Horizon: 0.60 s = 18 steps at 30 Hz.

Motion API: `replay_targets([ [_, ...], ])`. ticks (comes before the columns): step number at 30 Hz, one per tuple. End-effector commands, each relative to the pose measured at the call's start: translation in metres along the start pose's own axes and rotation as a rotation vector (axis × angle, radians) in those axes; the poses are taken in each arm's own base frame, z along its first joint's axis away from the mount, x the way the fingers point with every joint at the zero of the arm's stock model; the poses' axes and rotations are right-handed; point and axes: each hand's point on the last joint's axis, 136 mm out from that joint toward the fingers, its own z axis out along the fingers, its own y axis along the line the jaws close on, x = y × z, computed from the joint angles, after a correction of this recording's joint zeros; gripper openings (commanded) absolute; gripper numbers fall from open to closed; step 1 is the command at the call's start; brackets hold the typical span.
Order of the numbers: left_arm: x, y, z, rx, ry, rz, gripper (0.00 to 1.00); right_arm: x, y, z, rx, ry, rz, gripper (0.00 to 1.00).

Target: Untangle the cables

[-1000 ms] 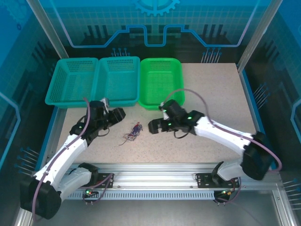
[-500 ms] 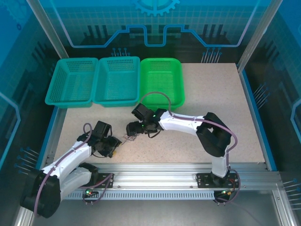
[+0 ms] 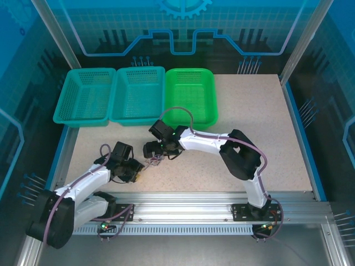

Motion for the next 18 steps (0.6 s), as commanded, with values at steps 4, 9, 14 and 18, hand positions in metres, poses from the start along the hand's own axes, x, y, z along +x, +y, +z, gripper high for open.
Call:
replay_targets([
  [4,0.005,-0.006,0.016,0.048,0.049,-0.01,0.23,0.007,-0.001,0.012,0.044,0.041,0.037,1.0],
  [9,0.002,-0.011,0.016,0.068,0.031,-0.011,0.23,0.01,-0.001,0.017,0.052,0.049,0.042,0.99],
  [14,0.006,-0.03,0.011,0.16,0.051,0.0,0.3,0.01,0.002,0.017,0.047,0.051,0.031,0.99],
  [18,0.005,-0.032,0.006,0.182,0.038,0.001,0.3,0.009,0.003,0.016,0.042,0.05,0.03,0.99],
])
